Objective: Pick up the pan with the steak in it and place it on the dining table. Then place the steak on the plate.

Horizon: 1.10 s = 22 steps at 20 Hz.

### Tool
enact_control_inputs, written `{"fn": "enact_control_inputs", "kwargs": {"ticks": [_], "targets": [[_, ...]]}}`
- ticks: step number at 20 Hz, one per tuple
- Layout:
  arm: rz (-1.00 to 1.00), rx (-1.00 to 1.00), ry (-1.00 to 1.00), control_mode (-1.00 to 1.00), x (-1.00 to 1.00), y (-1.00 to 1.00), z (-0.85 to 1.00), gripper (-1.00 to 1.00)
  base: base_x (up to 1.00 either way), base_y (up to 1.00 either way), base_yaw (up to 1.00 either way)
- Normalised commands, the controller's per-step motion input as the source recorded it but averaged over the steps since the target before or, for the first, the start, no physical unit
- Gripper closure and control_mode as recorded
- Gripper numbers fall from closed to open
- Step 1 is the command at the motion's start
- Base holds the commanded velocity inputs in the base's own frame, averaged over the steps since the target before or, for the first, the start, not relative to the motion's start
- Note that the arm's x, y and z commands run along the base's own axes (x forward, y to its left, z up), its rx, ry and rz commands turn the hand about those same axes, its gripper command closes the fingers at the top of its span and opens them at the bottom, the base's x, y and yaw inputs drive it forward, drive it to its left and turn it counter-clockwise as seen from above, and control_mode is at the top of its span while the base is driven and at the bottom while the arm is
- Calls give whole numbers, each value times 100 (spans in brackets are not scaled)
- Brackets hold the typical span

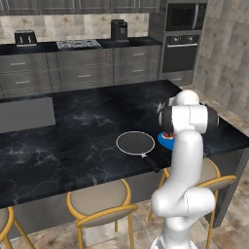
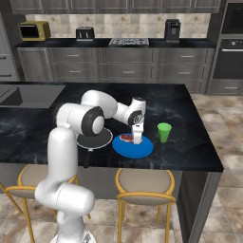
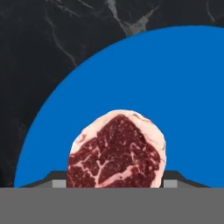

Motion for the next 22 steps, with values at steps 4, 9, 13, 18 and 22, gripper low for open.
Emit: {"fn": "enact_control_inputs", "kwargs": {"ticks": [4, 9, 13, 18, 22], "targets": [[0, 0, 0, -100, -1, -6, -17, 100, 0, 0, 0], [0, 1, 0, -100, -1, -4, 6, -100, 0, 0, 0], [-3, 6, 1, -100, -11, -15, 46, -100, 0, 0, 0], [-1, 5, 6, -100, -33, -24, 66, -100, 0, 0, 0], [0, 3, 5, -100, -65, -24, 72, -100, 0, 0, 0]]}}
